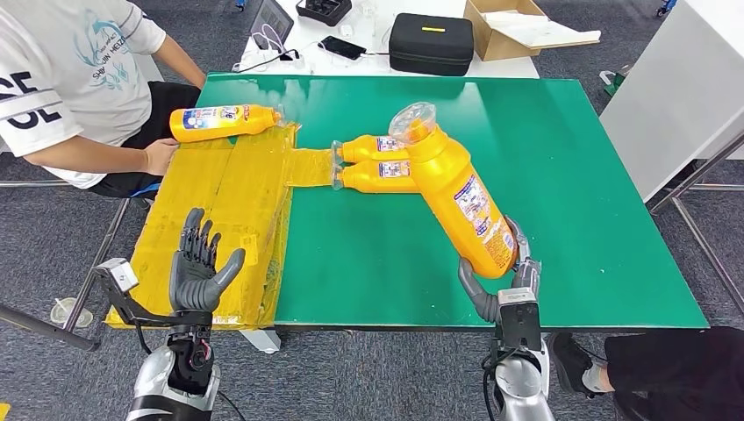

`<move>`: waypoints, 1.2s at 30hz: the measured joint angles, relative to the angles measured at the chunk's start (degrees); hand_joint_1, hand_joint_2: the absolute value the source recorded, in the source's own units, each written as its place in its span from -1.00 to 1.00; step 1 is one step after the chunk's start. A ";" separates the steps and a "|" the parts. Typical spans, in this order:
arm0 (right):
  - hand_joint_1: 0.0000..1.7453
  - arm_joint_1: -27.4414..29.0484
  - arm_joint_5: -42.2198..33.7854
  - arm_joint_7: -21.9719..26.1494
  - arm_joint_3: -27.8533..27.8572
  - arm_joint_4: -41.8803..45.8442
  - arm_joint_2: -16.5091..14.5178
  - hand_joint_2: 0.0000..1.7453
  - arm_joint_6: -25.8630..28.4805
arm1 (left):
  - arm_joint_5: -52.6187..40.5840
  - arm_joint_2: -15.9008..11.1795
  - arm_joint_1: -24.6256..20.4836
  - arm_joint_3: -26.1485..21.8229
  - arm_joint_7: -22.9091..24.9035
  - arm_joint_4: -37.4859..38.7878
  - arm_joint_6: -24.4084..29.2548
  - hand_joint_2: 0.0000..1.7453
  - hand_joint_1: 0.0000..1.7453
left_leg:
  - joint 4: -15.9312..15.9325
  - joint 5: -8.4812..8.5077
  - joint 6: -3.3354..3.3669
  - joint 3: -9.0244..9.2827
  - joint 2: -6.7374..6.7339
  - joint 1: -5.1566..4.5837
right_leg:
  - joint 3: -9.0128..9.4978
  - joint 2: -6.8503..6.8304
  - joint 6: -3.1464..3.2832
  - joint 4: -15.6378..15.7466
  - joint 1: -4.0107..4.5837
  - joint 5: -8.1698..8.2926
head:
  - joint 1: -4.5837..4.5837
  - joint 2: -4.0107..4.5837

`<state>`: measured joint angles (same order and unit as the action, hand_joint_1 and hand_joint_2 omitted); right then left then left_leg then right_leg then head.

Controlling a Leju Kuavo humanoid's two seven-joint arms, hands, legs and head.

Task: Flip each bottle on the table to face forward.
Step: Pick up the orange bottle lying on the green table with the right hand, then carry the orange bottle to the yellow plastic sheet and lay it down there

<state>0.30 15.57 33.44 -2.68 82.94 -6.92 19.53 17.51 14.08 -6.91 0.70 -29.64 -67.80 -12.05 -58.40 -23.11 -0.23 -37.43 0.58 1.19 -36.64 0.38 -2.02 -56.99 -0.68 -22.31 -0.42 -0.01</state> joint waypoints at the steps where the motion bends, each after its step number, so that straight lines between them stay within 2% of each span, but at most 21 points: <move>1: 1.00 0.00 0.04 0.02 0.02 -0.01 -0.02 1.00 -0.06 | 0.37 0.00 0.01 0.02 0.17 0.00 -0.36 1.00 -1.00 | 0.00 0.00 0.00 0.00 0.00 0.00 | 0.00 0.00 0.00 0.00 0.00 0.00 | 0.00 0.00; 3: 1.00 -0.01 0.49 0.35 0.00 -0.20 -0.07 1.00 -0.48 | 2.83 -0.03 0.01 0.26 1.67 0.00 -3.09 1.00 -1.00 | 0.00 0.00 0.00 -0.01 0.01 0.00 | 0.00 0.00 0.00 0.00 0.00 0.00 | 0.01 0.00; 7: 1.00 -0.30 3.27 3.15 -1.08 -2.91 -0.87 1.00 -1.66 | 10.94 -0.39 -0.06 3.03 6.24 0.03 -13.42 1.00 -1.00 | 0.01 -0.01 0.00 -0.03 0.01 0.00 | 0.00 0.00 0.00 0.00 0.00 0.00 | 0.02 0.00; 10: 1.00 -1.20 5.57 5.50 -3.29 -7.53 -2.31 1.00 -0.80 | 13.78 -0.76 -0.70 6.23 7.61 0.33 -17.25 1.00 -1.00 | 0.01 0.00 0.00 -0.02 -0.01 0.01 | -0.02 0.00 0.00 0.00 0.01 0.00 | 0.01 0.00; 15: 1.00 -3.93 6.37 6.35 -9.48 -15.89 -4.69 1.00 2.55 | 14.39 -1.01 -2.75 11.08 8.30 1.64 -18.23 1.00 -1.00 | 0.01 0.03 -0.02 -0.02 -0.01 0.03 | -0.02 0.00 0.01 -0.01 0.04 0.00 | 0.01 0.01; 23: 1.00 -7.92 3.93 6.49 -18.38 -27.17 -7.58 1.00 4.03 | 14.52 -1.39 -4.66 15.82 8.33 3.97 -18.74 1.00 -1.00 | 0.01 0.03 -0.02 -0.03 -0.01 0.03 | -0.03 0.00 0.01 -0.01 0.03 0.00 | 0.01 0.01; 36: 1.00 -9.46 2.97 6.51 -21.53 -32.47 -8.01 1.00 4.51 | 15.01 -2.03 -5.02 17.29 8.33 5.38 -19.08 1.00 -1.00 | 0.01 0.02 -0.02 -0.04 -0.01 0.03 | -0.05 0.00 0.01 -0.01 0.03 0.00 | 0.02 0.01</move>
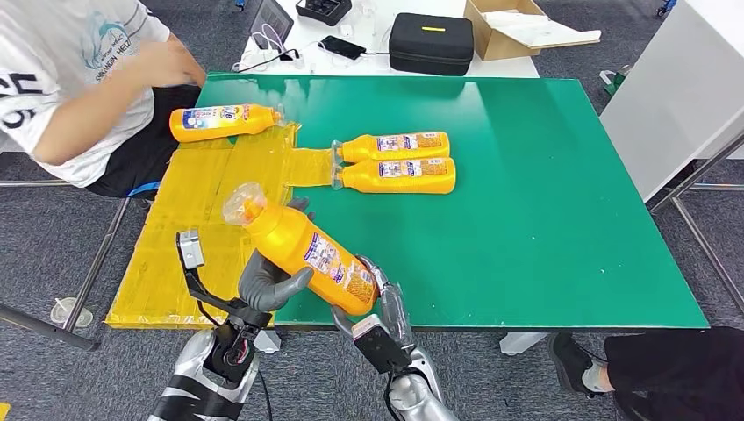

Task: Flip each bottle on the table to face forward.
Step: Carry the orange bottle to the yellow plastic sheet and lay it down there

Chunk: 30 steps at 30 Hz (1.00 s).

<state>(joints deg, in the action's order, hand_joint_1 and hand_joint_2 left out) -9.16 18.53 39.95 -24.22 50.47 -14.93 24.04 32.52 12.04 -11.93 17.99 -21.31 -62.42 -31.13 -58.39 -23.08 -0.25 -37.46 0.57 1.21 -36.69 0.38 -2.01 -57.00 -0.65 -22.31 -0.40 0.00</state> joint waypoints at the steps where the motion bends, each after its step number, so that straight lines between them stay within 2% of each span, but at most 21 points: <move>1: 1.00 -0.08 0.00 0.00 -0.03 -0.20 0.00 1.00 0.00 | 0.00 -0.05 -0.03 0.07 0.00 0.06 -0.01 1.00 -1.00 | 0.00 0.00 0.00 0.00 0.00 0.00 | 0.00 0.00 0.00 0.00 0.00 0.00 | -0.01 0.00; 13: 1.00 -1.54 -0.63 0.00 -1.40 -2.96 -0.32 1.00 0.31 | -0.47 -0.72 -0.21 0.85 -0.05 0.37 0.25 1.00 -1.00 | 0.00 0.00 0.00 0.00 0.00 0.00 | 0.00 0.00 0.00 0.00 0.00 0.00 | 0.00 0.00; 14: 1.00 -1.70 -0.62 0.00 -1.51 -3.28 -0.40 1.00 0.25 | -0.73 -0.78 -0.21 0.96 -0.17 0.38 0.42 1.00 -0.94 | 0.00 0.00 0.00 0.00 0.00 0.00 | 0.00 0.00 0.00 0.00 0.00 0.00 | 0.00 0.00; 15: 1.00 -1.84 -0.61 0.00 -1.60 -3.60 -0.49 1.00 0.19 | -1.12 -0.81 -0.21 1.06 -0.40 0.38 0.70 1.00 -0.69 | 0.00 0.00 0.00 0.00 0.00 0.00 | 0.00 0.00 0.00 0.00 0.00 0.00 | 0.00 0.00; 18: 1.00 -2.19 -0.60 0.00 -2.03 -4.72 -0.91 1.00 -0.14 | -4.27 -0.91 -0.22 1.31 -2.13 0.37 3.51 1.00 0.71 | 0.00 0.00 0.00 0.00 0.00 0.00 | -0.01 0.00 0.00 0.00 0.00 0.00 | 0.00 0.00; 19: 1.00 -2.26 -0.64 0.00 -2.22 -5.11 -1.09 1.00 -0.26 | -5.81 -0.92 -0.22 1.39 -2.84 0.35 4.90 1.00 0.96 | 0.00 0.00 0.00 0.00 0.00 0.00 | -0.01 0.00 0.00 0.00 0.00 0.00 | -0.01 -0.01; 24: 1.00 -2.79 -1.38 -0.02 -2.58 -6.49 -1.43 1.00 -0.65 | -11.55 -0.94 -0.13 1.72 -5.18 0.27 9.37 1.00 1.00 | 0.00 0.00 0.00 -0.02 0.01 0.00 | -0.01 0.00 0.00 0.00 -0.01 0.00 | 0.00 0.00; 30: 1.00 -3.02 -1.68 -0.02 -2.84 -7.54 -1.68 1.00 -1.08 | -15.60 -0.94 -0.12 1.77 -6.49 0.10 11.48 1.00 1.00 | 0.00 0.00 0.00 -0.02 0.01 0.00 | -0.02 0.00 0.00 0.00 -0.01 0.00 | 0.00 -0.01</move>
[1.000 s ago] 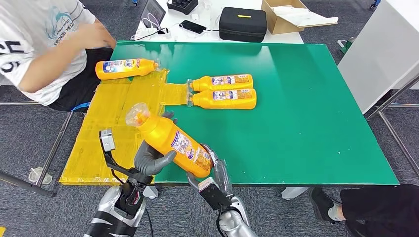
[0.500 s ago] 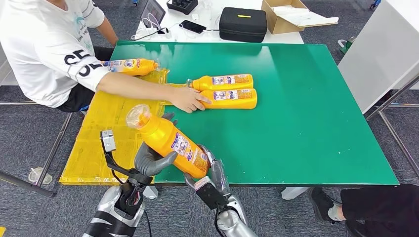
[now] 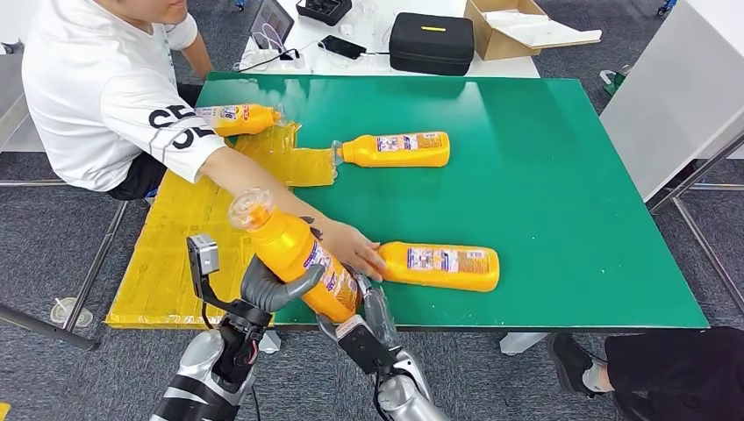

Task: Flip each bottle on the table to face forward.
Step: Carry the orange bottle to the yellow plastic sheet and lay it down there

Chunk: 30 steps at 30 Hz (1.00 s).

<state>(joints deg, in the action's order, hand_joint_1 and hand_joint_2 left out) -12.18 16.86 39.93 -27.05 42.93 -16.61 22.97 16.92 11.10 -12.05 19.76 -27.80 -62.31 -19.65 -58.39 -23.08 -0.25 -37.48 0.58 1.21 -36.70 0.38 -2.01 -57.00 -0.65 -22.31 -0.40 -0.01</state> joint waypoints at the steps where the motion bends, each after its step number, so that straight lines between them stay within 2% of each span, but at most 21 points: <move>1: 1.00 -0.02 -0.04 0.00 -0.03 -0.13 -0.07 1.00 -0.04 | -0.55 0.00 0.00 0.00 -0.15 -0.05 0.16 1.00 1.00 | 0.00 0.00 0.00 0.00 0.00 0.00 | 0.00 0.00 0.00 0.00 0.00 0.00 | 0.00 -0.01; 3: 1.00 -0.07 -0.09 0.00 -0.09 -0.37 -0.18 1.00 -0.11 | -1.33 0.00 0.01 0.00 -0.36 -0.18 0.39 1.00 1.00 | 0.00 0.00 0.00 0.00 0.00 0.00 | 0.00 0.00 0.00 0.00 0.00 0.00 | 0.00 -0.01; 5: 0.01 -0.18 -0.11 0.00 -0.15 -0.56 -0.22 1.00 -0.17 | -1.40 0.00 0.02 -0.01 -0.33 -0.23 -0.09 1.00 1.00 | 0.00 0.00 0.00 0.00 0.00 0.00 | 0.00 0.00 0.00 0.00 0.00 0.00 | 0.00 0.01; 7: -0.99 -0.25 -0.07 0.01 -0.27 -0.74 -0.22 0.00 -0.39 | -0.29 0.00 0.02 -0.10 0.15 -0.24 -1.33 1.00 1.00 | 0.00 0.00 0.00 0.00 0.00 0.00 | 0.00 0.00 0.00 0.00 0.00 0.00 | -0.01 0.01; 9: -1.00 -0.25 -0.14 0.03 -0.41 -0.91 -0.28 -1.00 -1.05 | 2.35 0.01 0.08 -0.40 1.14 -0.23 -3.29 1.00 1.00 | 0.00 0.00 0.00 0.00 0.00 0.00 | 0.00 0.00 0.00 0.00 0.00 0.00 | -0.01 0.01; 13: -1.00 -0.48 -1.73 0.10 -0.25 -1.09 -0.51 -1.00 -4.63 | 9.21 -0.01 0.59 -1.73 3.15 -0.39 -6.71 1.00 1.00 | 0.00 0.00 0.00 0.00 -0.01 0.00 | 0.00 0.00 0.00 0.00 0.00 0.00 | -0.01 0.01; 17: -1.00 -0.45 -3.49 0.11 0.62 0.02 -0.49 -1.00 -8.77 | 11.49 -0.14 1.11 -3.40 3.70 -1.34 -6.15 1.00 1.00 | 0.00 0.00 0.00 0.00 0.00 0.00 | -0.01 0.00 0.00 0.00 0.00 0.00 | -0.01 0.00; 23: -1.00 1.52 -4.99 -0.31 2.68 7.55 0.01 -1.00 -12.64 | 7.80 -0.44 0.80 -7.73 0.98 -3.37 2.37 1.00 1.00 | 0.00 0.01 0.00 0.01 -0.01 0.01 | -0.03 0.00 0.00 0.00 0.00 0.00 | 0.00 0.01; 28: -1.00 2.57 -4.98 -0.68 3.45 11.90 0.32 -1.00 -13.01 | 6.14 -0.65 0.55 -9.82 0.18 -4.18 4.48 1.00 1.00 | 0.00 0.01 0.00 0.01 -0.01 0.00 | -0.03 0.00 0.00 0.00 0.00 0.00 | 0.00 0.01; 30: -1.00 3.02 -4.93 -0.38 3.70 13.24 0.32 -1.00 -12.78 | 3.88 -0.65 0.21 -10.78 -1.26 -4.31 7.94 1.00 1.00 | 0.00 0.01 0.00 0.00 -0.01 0.00 | -0.04 0.01 0.00 0.00 0.00 0.01 | 0.01 0.01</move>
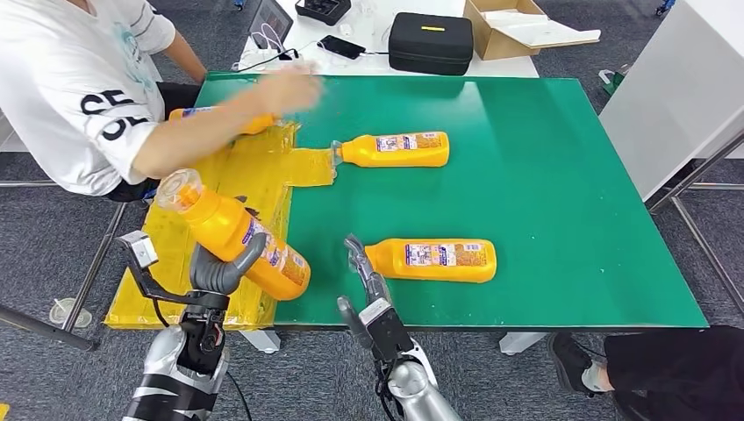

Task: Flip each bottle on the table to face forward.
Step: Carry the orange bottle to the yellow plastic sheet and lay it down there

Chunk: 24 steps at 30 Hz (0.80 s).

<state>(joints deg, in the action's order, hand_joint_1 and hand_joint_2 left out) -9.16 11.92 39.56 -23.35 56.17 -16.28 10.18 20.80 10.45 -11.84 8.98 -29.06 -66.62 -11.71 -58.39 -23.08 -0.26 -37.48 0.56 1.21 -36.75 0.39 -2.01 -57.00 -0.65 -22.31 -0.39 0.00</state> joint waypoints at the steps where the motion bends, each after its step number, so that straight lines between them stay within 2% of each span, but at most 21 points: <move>1: -1.00 0.27 -0.01 0.17 0.13 0.88 0.00 -1.00 0.21 | -1.52 -0.02 -0.39 -0.72 -0.94 -0.03 2.49 1.00 1.00 | 0.00 0.00 0.00 0.00 0.00 0.00 | -0.01 0.00 0.00 0.00 0.00 0.00 | 0.00 0.00; 7: -1.00 2.15 -1.44 0.48 0.40 7.54 0.00 -1.00 1.18 | -17.41 -0.61 -4.70 -5.86 -7.60 0.70 19.97 1.00 1.00 | 0.00 0.02 0.00 0.00 0.00 0.03 | -0.01 -0.01 0.01 -0.01 0.02 0.01 | -0.01 -0.01; 11: -1.00 2.98 -2.44 0.51 0.37 11.24 0.00 -1.00 2.04 | -27.34 -1.30 -7.46 -7.41 -9.58 1.94 28.90 1.00 1.00 | 0.00 0.03 0.00 0.00 0.00 0.02 | -0.01 0.00 0.01 -0.01 0.01 0.01 | 0.00 0.00; 14: -1.00 3.39 -4.32 0.53 0.14 14.01 0.05 -1.00 4.25 | -42.58 -2.52 -10.26 -7.34 -9.23 5.31 39.43 1.00 1.00 | -0.01 0.04 0.01 -0.01 0.01 0.01 | -0.01 -0.01 0.01 -0.01 0.01 0.01 | 0.01 0.00; 16: -1.00 3.39 -5.75 0.55 -0.01 15.61 0.18 -1.00 5.56 | -54.40 -3.95 -13.29 -6.93 -7.75 9.79 44.58 1.00 1.00 | -0.01 0.05 0.02 -0.01 0.03 0.01 | 0.00 -0.01 0.01 -0.01 0.00 0.01 | 0.02 0.00; 20: -1.00 3.30 -7.42 0.55 -0.08 17.26 0.55 -1.00 5.47 | -70.08 -6.86 -18.88 -4.42 -5.50 19.91 46.71 1.00 1.00 | -0.01 0.07 -0.01 0.01 -0.01 0.01 | 0.00 0.00 0.01 -0.01 0.01 0.04 | 0.00 -0.01; 22: -1.00 3.25 -7.61 0.55 -0.09 17.65 0.68 -1.00 4.73 | -75.12 -7.85 -20.89 -2.61 -4.16 23.89 45.16 1.00 1.00 | -0.01 0.08 -0.02 0.02 -0.04 0.01 | -0.02 0.01 0.00 -0.02 0.01 0.06 | -0.01 0.00; 24: -1.00 3.15 -7.57 0.55 -0.17 17.78 0.78 -1.00 4.01 | -78.98 -8.75 -22.82 -0.50 -3.00 27.40 41.43 1.00 1.00 | -0.01 0.09 -0.02 0.01 -0.04 0.01 | -0.02 0.01 0.00 -0.02 0.01 0.06 | 0.01 0.00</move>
<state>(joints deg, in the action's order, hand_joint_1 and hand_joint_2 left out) -6.01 4.35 40.11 -23.52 73.95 -15.51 14.19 -58.17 1.70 -34.66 8.48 -32.06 -39.22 29.72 -58.40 -22.99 -0.28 -37.47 0.52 1.22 -36.76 0.40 -2.01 -57.02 -0.64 -22.25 -0.38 0.00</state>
